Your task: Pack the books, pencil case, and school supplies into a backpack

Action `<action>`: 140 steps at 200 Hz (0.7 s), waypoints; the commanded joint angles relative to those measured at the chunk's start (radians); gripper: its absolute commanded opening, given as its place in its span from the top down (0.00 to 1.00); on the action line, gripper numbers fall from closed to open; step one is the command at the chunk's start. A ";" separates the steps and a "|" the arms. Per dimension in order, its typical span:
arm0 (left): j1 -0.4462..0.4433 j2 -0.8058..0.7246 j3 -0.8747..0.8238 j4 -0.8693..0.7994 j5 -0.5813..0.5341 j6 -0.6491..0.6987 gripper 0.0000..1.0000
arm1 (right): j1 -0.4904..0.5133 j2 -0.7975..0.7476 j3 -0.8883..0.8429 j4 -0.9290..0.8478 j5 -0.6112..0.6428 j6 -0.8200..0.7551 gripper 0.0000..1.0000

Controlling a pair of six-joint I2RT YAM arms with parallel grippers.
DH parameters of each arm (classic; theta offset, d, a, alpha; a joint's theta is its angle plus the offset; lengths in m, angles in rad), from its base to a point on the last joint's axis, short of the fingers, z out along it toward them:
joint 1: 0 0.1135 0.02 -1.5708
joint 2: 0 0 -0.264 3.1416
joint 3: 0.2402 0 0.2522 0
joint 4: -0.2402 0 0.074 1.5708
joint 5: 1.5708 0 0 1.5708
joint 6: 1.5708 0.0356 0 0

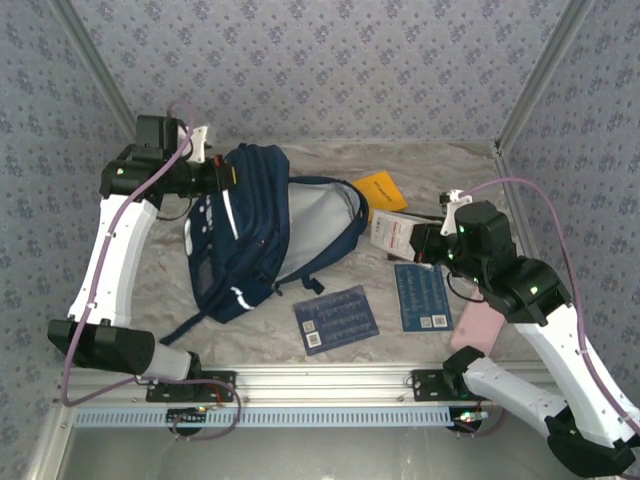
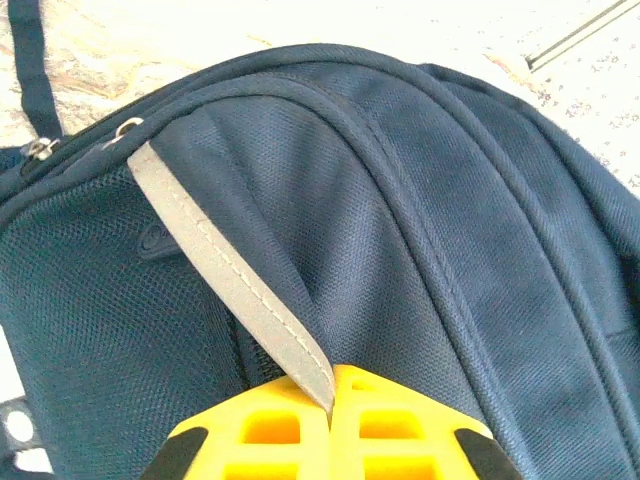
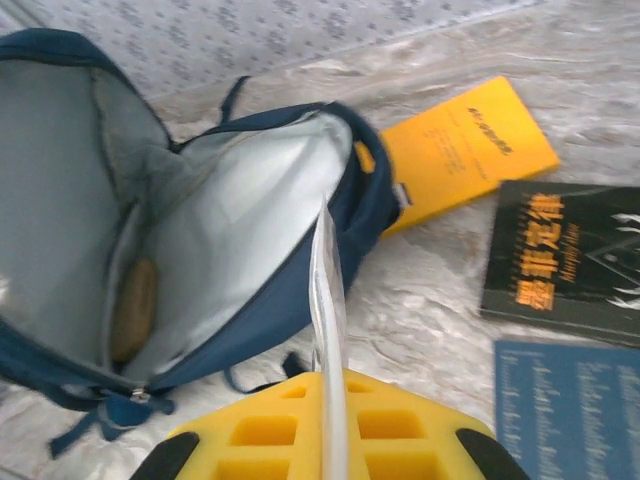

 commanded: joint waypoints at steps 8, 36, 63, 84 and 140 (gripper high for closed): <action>0.008 -0.039 0.079 0.090 0.083 0.021 1.00 | -0.007 -0.042 0.007 -0.030 0.060 -0.050 1.00; 0.001 -0.024 0.078 0.104 0.188 0.047 1.00 | -0.012 -0.045 -0.033 0.160 -0.181 -0.077 1.00; -0.019 -0.014 0.099 0.104 0.232 0.061 1.00 | -0.017 0.049 -0.038 0.330 -0.379 -0.011 1.00; -0.019 -0.024 0.092 0.107 0.235 0.063 1.00 | -0.004 0.177 -0.090 0.441 -0.446 0.065 1.00; -0.019 -0.054 0.044 0.161 0.331 0.037 1.00 | 0.113 0.417 -0.190 0.851 -0.362 0.257 1.00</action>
